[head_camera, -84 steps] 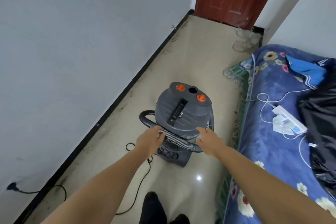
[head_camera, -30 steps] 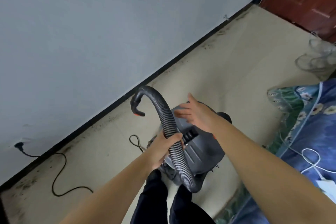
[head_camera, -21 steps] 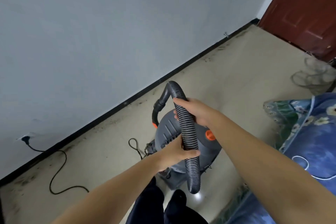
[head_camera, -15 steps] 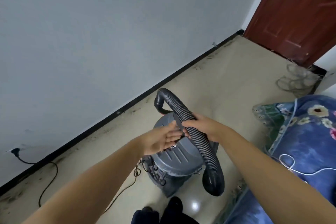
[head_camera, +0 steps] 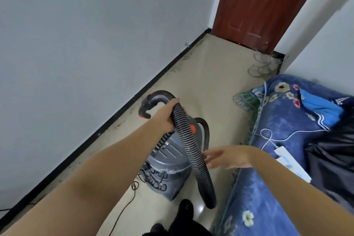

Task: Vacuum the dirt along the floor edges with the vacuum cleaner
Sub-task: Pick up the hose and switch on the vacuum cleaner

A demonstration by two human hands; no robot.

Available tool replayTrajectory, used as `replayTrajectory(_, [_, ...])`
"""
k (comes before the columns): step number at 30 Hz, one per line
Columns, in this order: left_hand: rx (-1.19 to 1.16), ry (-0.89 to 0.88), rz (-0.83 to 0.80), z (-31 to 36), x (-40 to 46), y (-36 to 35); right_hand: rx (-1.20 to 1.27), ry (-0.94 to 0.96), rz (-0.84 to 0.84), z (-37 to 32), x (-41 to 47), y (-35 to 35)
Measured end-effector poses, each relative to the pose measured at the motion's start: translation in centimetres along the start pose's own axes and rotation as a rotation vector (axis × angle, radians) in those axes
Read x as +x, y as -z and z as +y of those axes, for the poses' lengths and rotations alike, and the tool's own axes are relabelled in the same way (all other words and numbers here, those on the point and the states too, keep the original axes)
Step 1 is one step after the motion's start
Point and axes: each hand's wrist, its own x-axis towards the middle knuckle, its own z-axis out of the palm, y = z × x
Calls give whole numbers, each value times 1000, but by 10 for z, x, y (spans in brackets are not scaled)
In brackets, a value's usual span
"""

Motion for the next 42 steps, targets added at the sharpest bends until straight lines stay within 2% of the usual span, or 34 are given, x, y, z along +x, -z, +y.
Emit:
replayTrajectory(4, [282,-39,-146,-33,-32,9,352,171,379,-22,-2,26])
replayTrajectory(6, [418,-78,-220,-50,-44,14,370,214,468,-46,5,34])
replayTrajectory(11, [891,-109,-283,-87,-54,14,461,383,273,-99,27,17])
replayTrajectory(14, [1063,-25,-323,-94,-56,24,569,472,279,-102,34,6])
replayTrajectory(16, [962,31,-293,-82,-57,37,564,469,244,-88,38,5])
replayTrajectory(17, [839,5,-220,-73,-57,43,563,454,205,-78,39,5])
replayTrajectory(19, [504,-126,-50,-50,-53,53,503,407,108,-61,40,4])
replayTrajectory(20, [343,-196,-15,-39,-50,55,448,388,65,-54,40,2])
replayTrajectory(25, [-391,-442,8,-7,-32,40,223,327,-161,-36,40,-7])
replayTrajectory(28, [-640,-496,-128,-8,-34,42,177,300,-283,-32,34,3])
replayTrajectory(30, [-627,-503,-207,-12,-36,43,110,309,-325,-30,29,8])
replayTrajectory(32, [-534,-505,-146,-15,-37,36,27,324,-288,-25,27,7])
replayTrajectory(35, [-432,-483,97,-10,-37,27,-37,359,-114,-18,32,-2])
replayTrajectory(38, [-468,-432,436,-3,-39,27,-49,393,34,-17,42,-15])
replayTrajectory(40, [-490,-404,670,-1,-40,34,-45,401,70,-17,47,-29])
replayTrajectory(42, [-470,-431,791,-5,-41,41,-57,407,72,-14,52,-44])
